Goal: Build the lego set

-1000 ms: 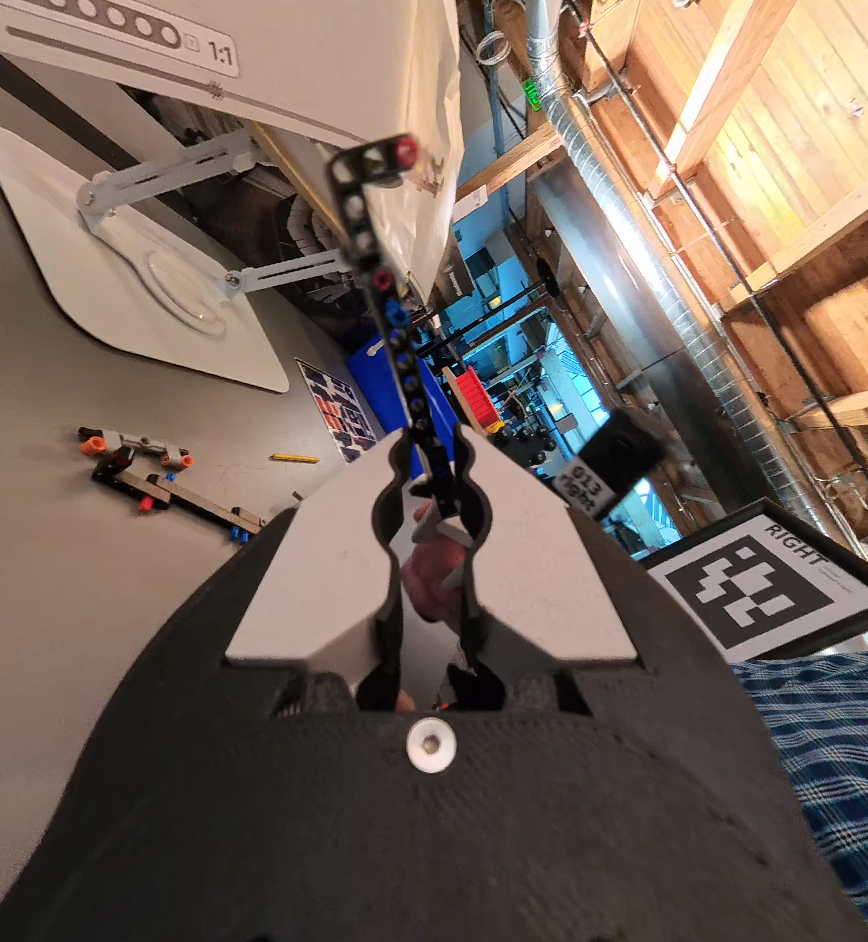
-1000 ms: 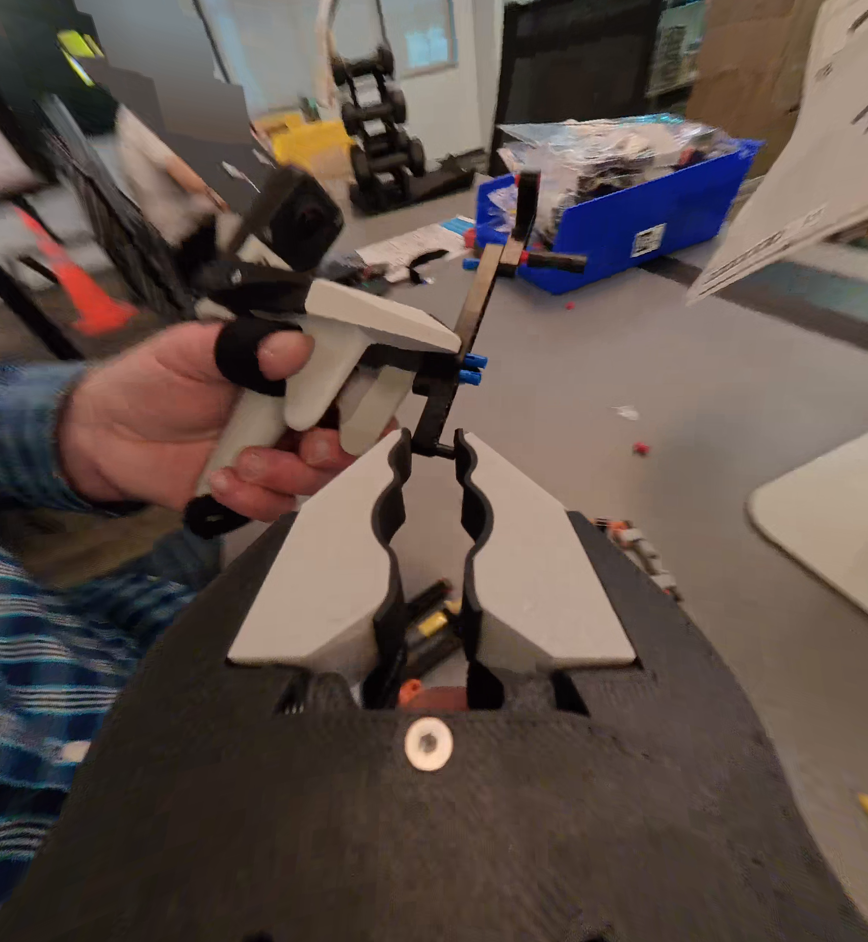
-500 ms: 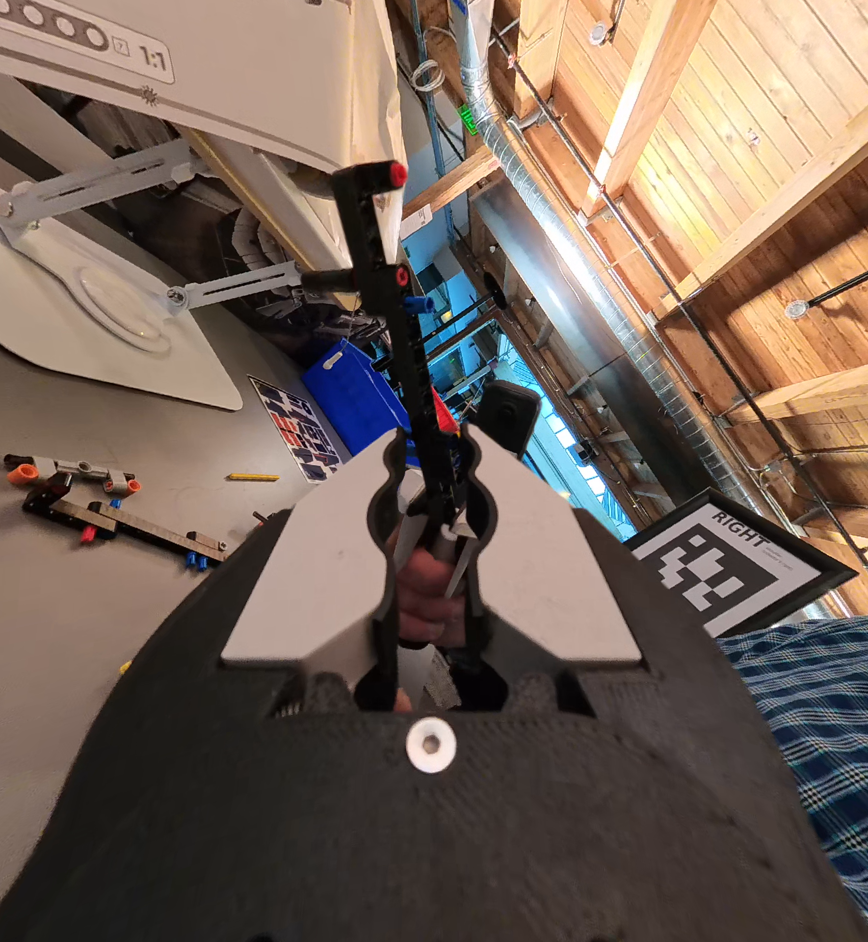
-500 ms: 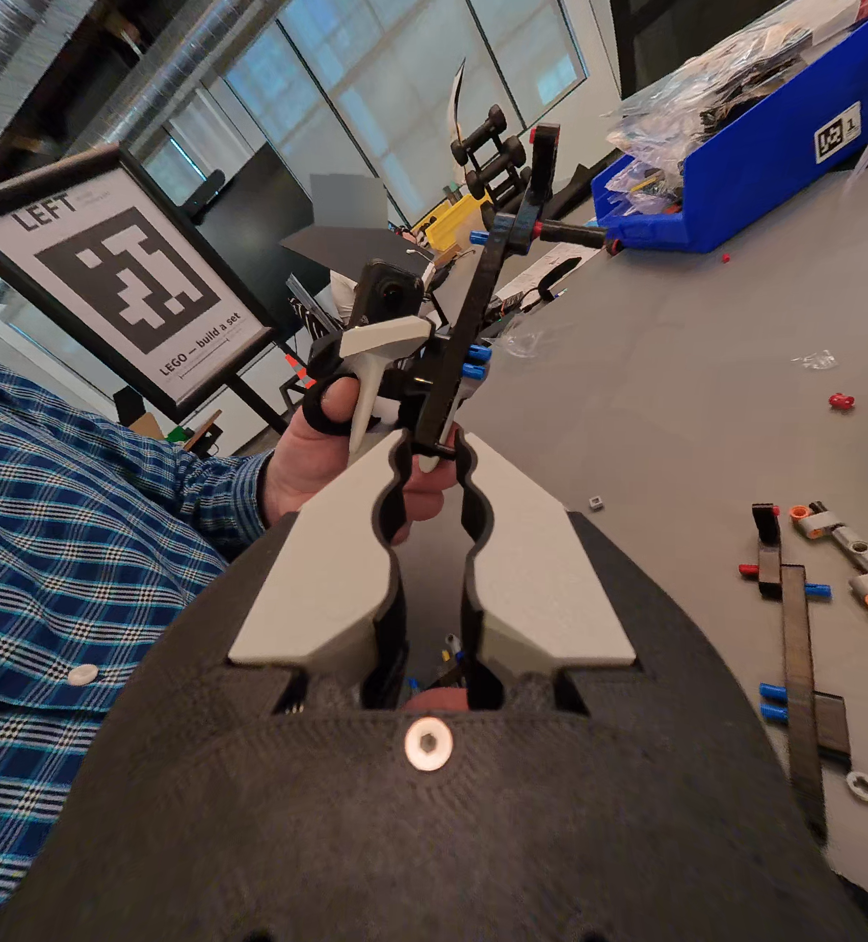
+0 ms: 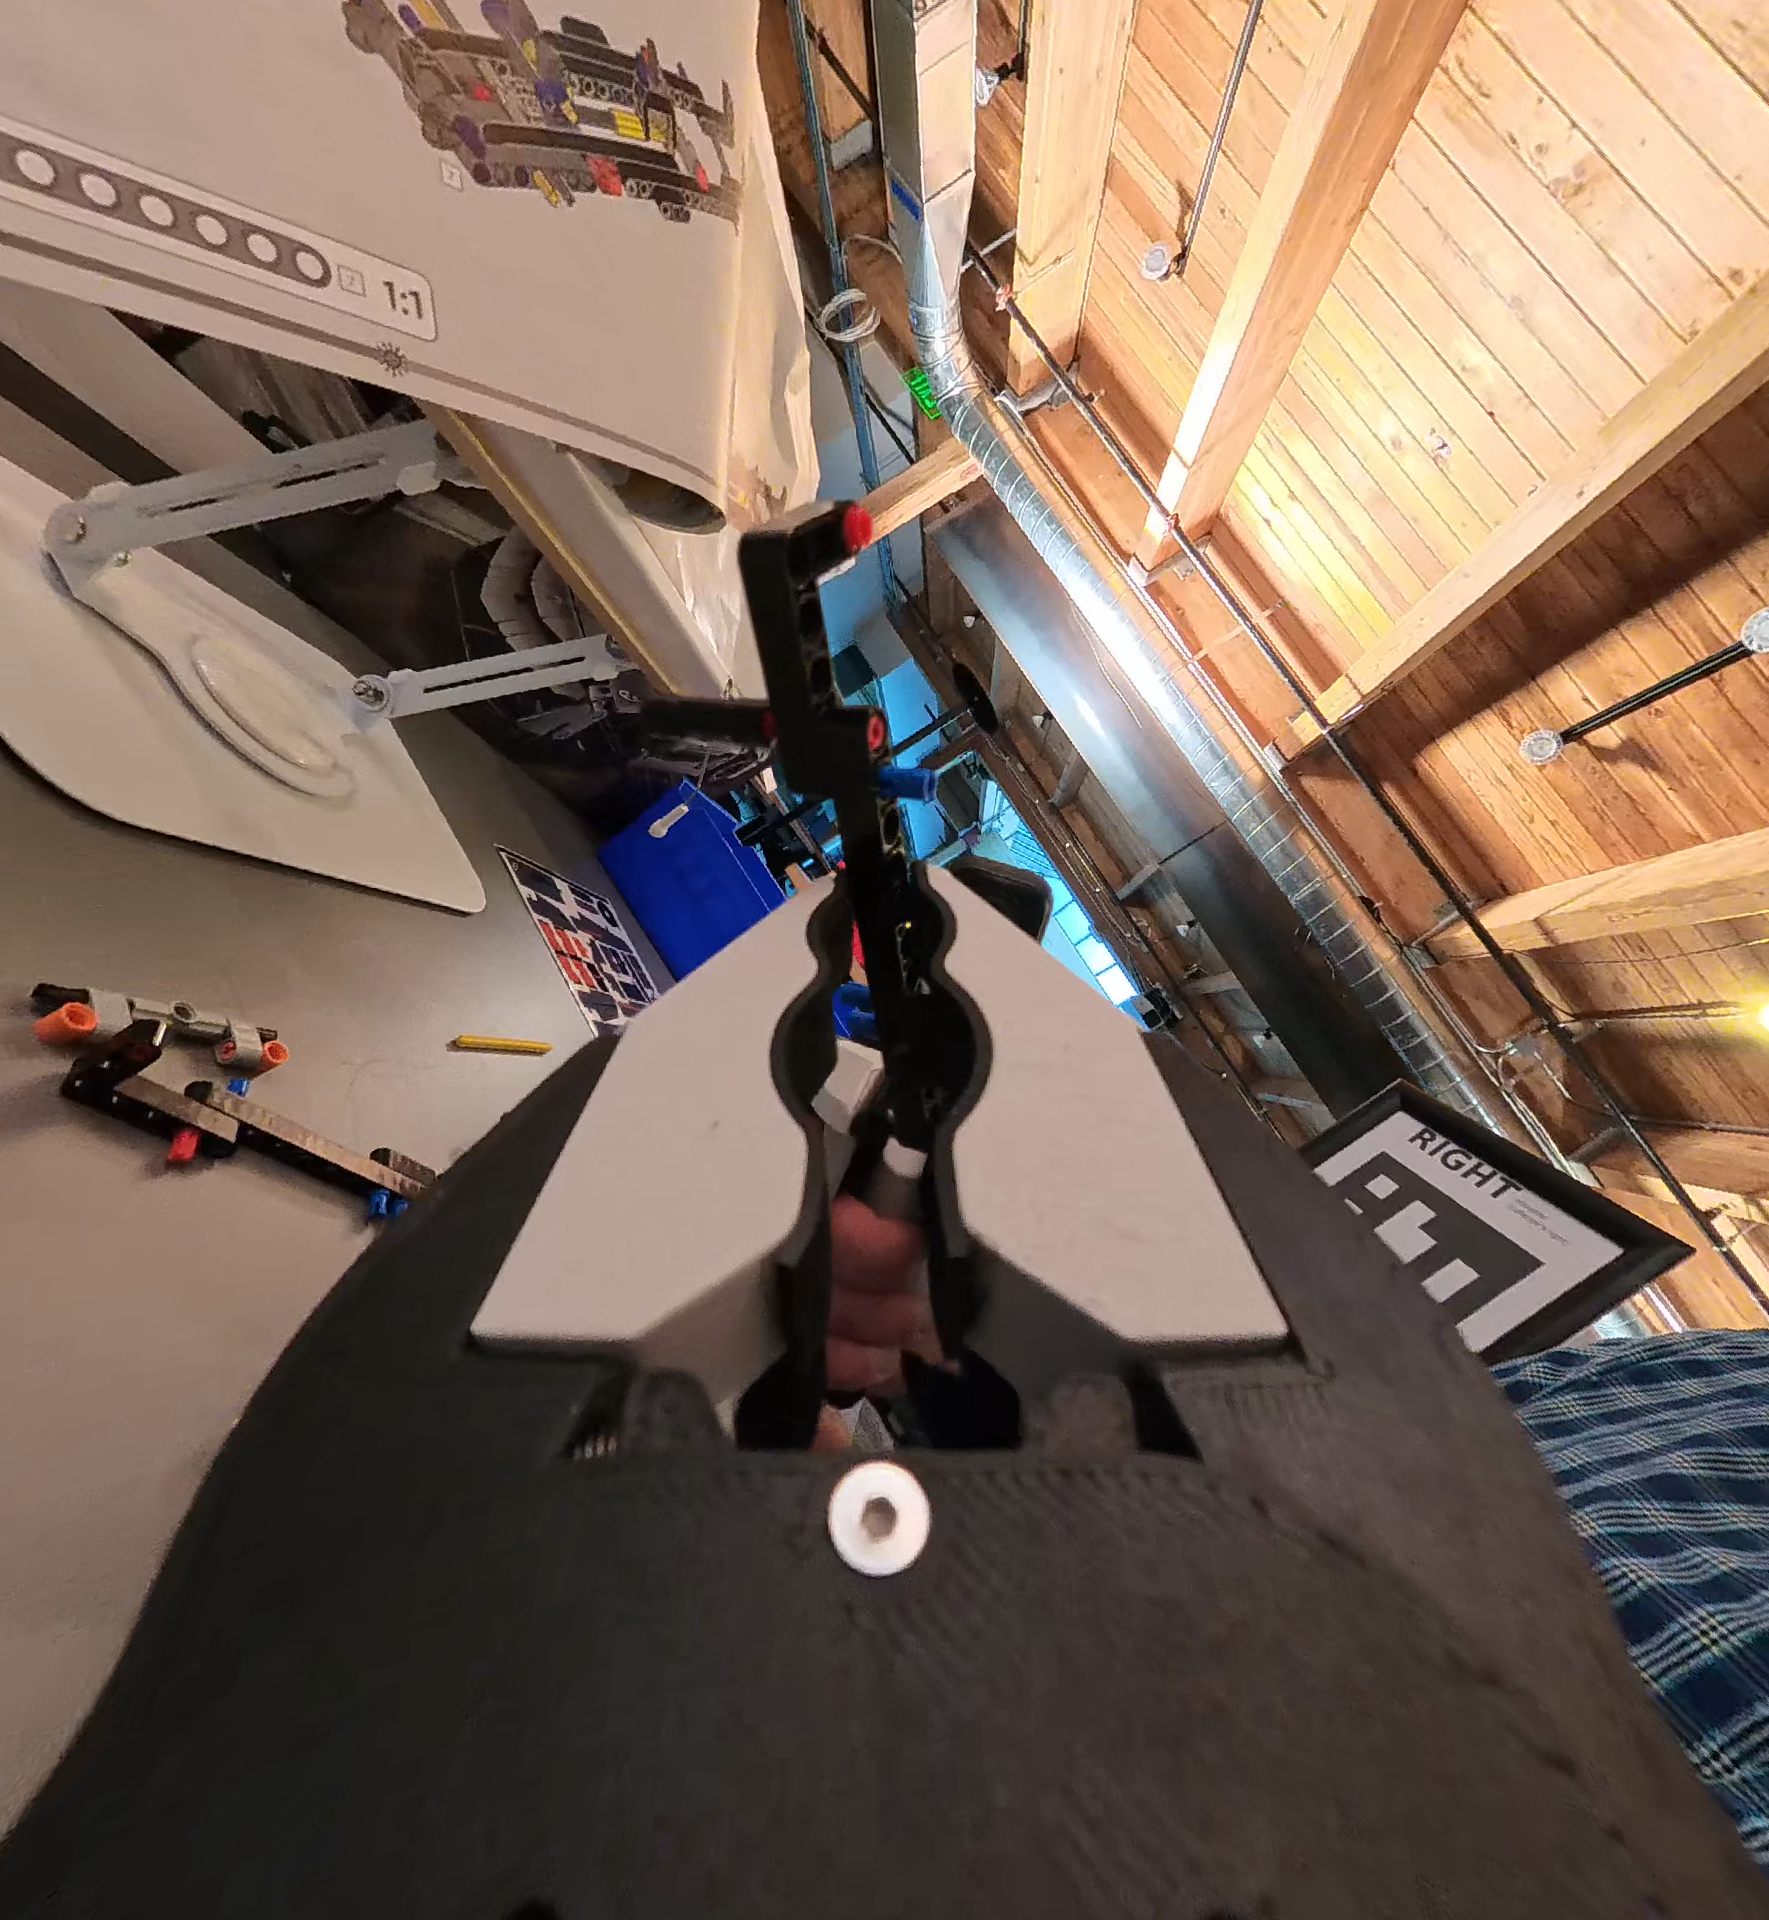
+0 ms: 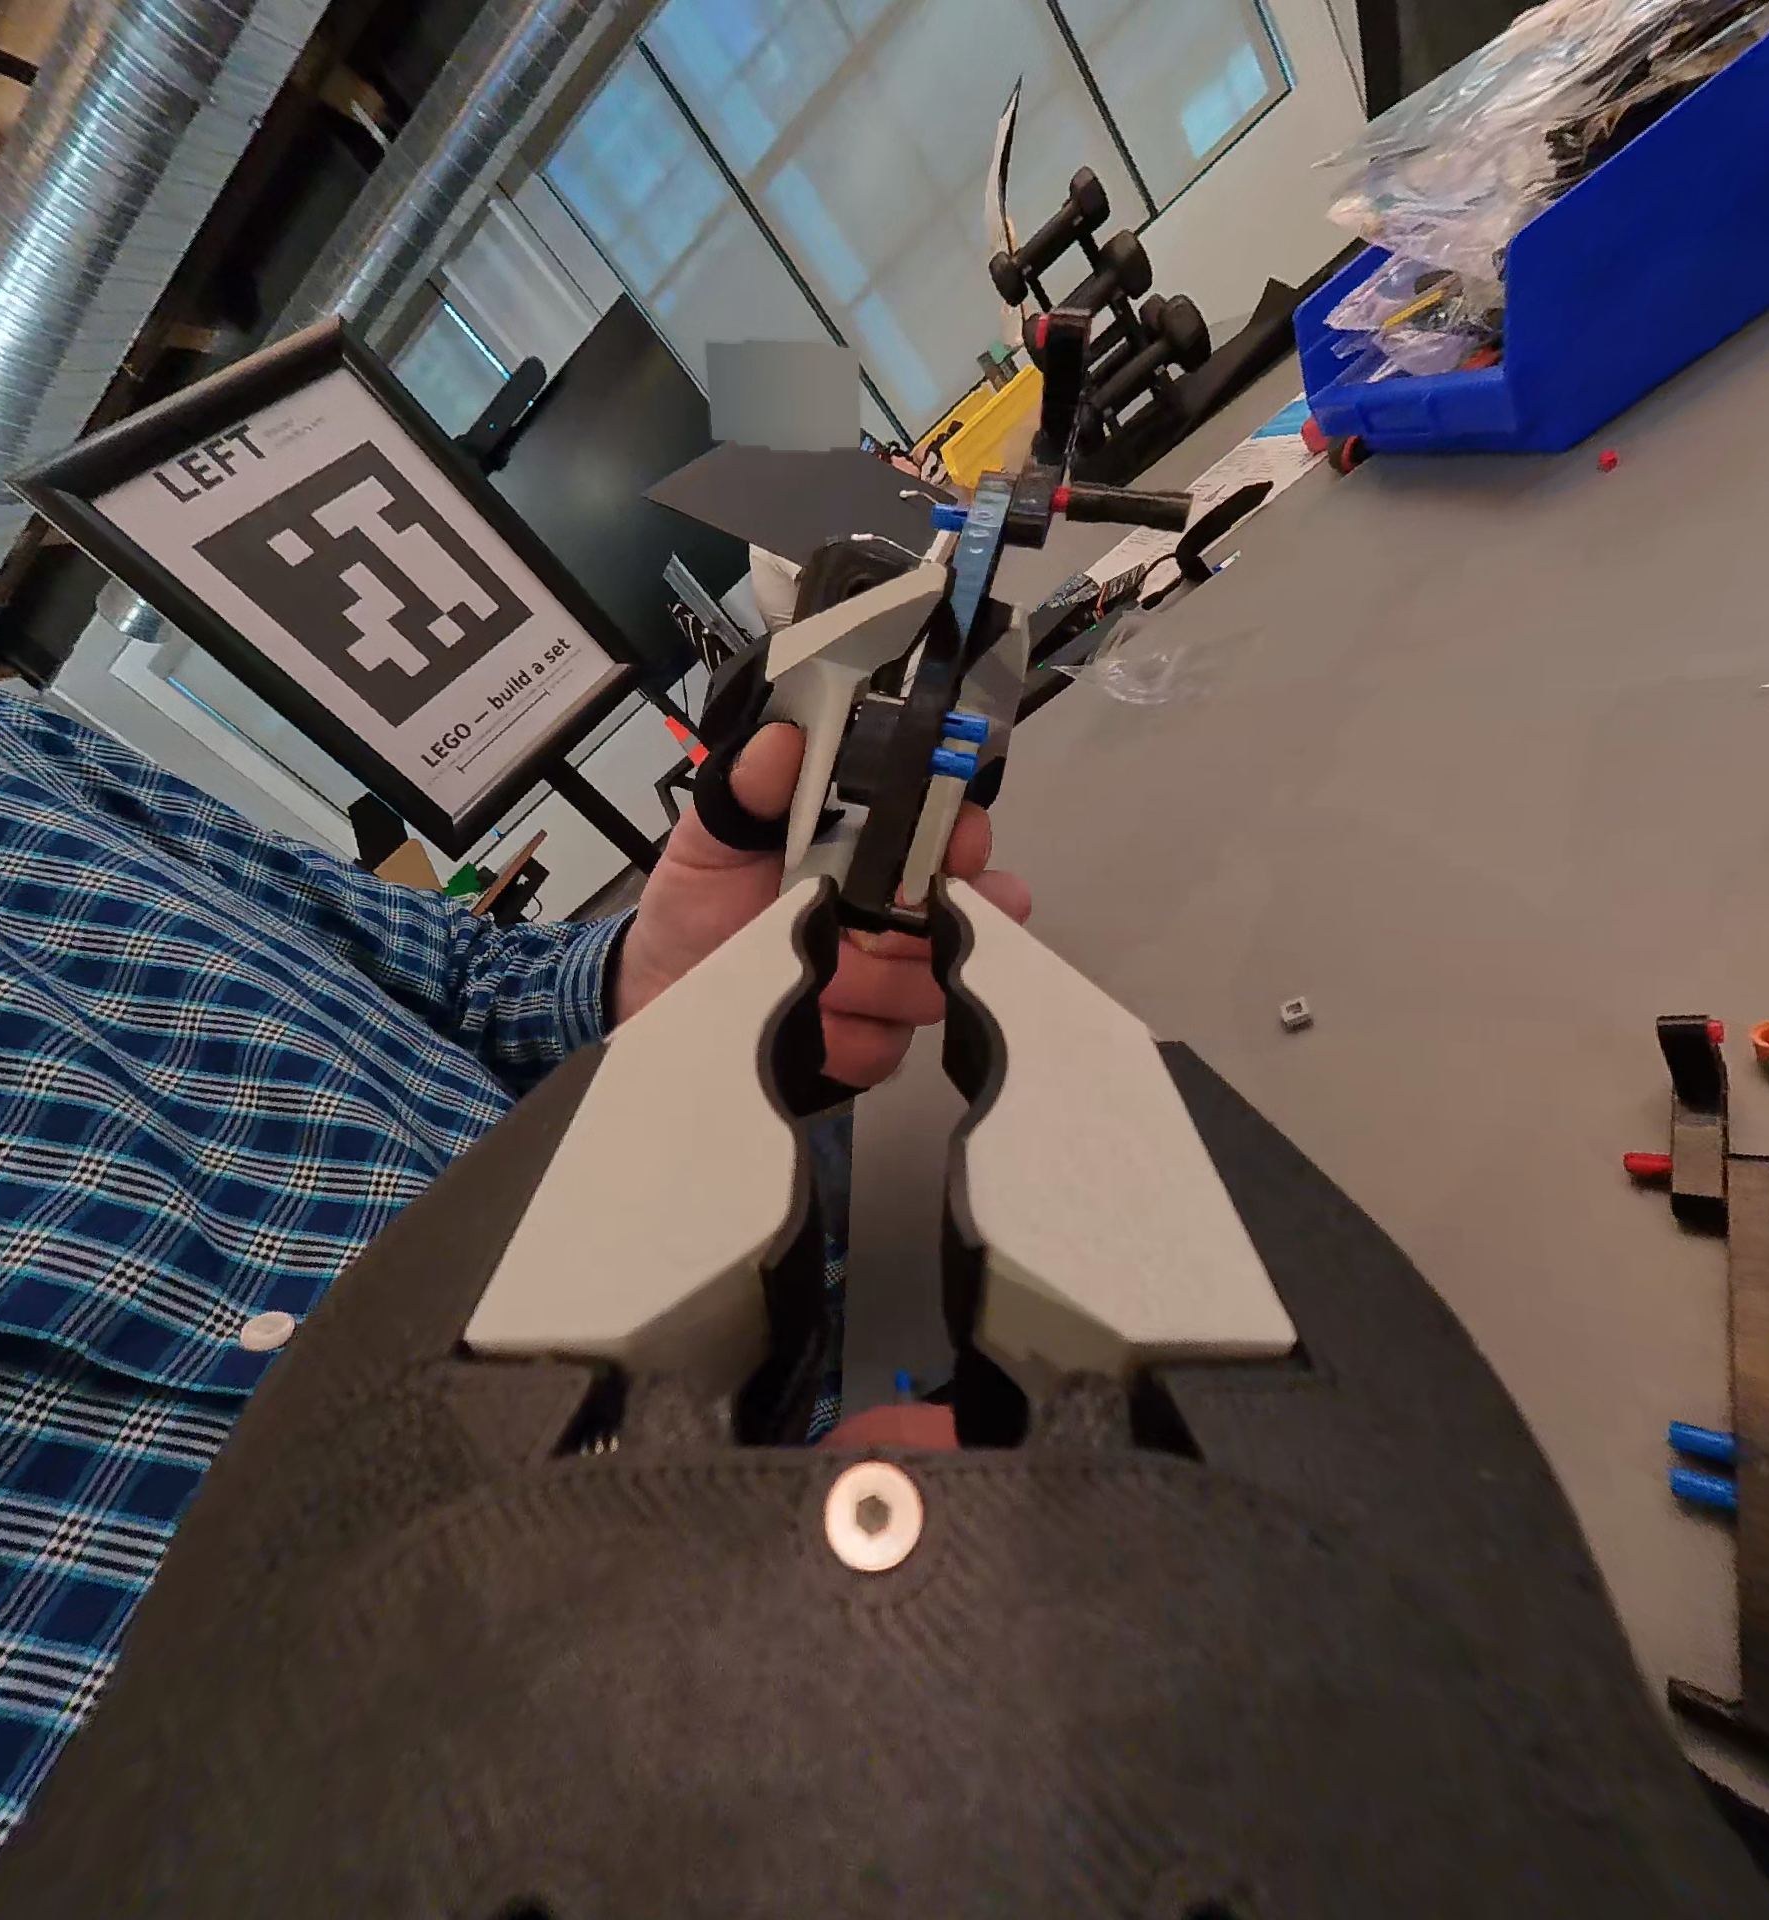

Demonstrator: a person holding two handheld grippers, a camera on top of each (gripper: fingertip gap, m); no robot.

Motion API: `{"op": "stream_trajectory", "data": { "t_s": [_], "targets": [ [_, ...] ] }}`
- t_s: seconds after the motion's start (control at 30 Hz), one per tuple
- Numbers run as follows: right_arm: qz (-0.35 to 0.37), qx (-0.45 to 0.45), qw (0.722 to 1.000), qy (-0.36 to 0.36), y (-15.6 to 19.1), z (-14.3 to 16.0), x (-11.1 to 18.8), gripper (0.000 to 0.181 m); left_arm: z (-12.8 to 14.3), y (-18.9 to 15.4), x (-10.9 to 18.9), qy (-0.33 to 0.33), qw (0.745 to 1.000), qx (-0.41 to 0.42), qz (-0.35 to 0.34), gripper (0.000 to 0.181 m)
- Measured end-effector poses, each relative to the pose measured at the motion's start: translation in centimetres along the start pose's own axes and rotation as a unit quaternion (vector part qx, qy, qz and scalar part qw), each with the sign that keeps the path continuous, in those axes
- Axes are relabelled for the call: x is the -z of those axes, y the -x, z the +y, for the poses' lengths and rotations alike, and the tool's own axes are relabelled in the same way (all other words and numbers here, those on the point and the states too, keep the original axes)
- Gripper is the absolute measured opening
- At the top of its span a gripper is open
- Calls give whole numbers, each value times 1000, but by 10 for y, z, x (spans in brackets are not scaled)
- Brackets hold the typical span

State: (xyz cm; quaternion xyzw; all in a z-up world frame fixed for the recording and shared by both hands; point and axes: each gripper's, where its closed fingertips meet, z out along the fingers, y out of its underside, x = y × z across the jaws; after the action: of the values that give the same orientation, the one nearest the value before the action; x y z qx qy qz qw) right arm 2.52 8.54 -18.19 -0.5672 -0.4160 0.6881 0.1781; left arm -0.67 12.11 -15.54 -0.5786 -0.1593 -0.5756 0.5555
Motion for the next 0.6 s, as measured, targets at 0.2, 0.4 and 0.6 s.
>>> {"op": "stream_trajectory", "data": {
  "t_s": [0.2,0.4,0.6],
  "targets": [
    [28,24,999,12,-9,-1,8,33,-6,4,3,-15,1000,-2,-15,8],
    [48,71,996,38,-8,3,7,32,-4,2,1,-12,1000,-1,-10,8],
    [-11,23,1000,16,4,-1,6,26,5,-12,-3,16,999,16,44,8]
  ]
}}
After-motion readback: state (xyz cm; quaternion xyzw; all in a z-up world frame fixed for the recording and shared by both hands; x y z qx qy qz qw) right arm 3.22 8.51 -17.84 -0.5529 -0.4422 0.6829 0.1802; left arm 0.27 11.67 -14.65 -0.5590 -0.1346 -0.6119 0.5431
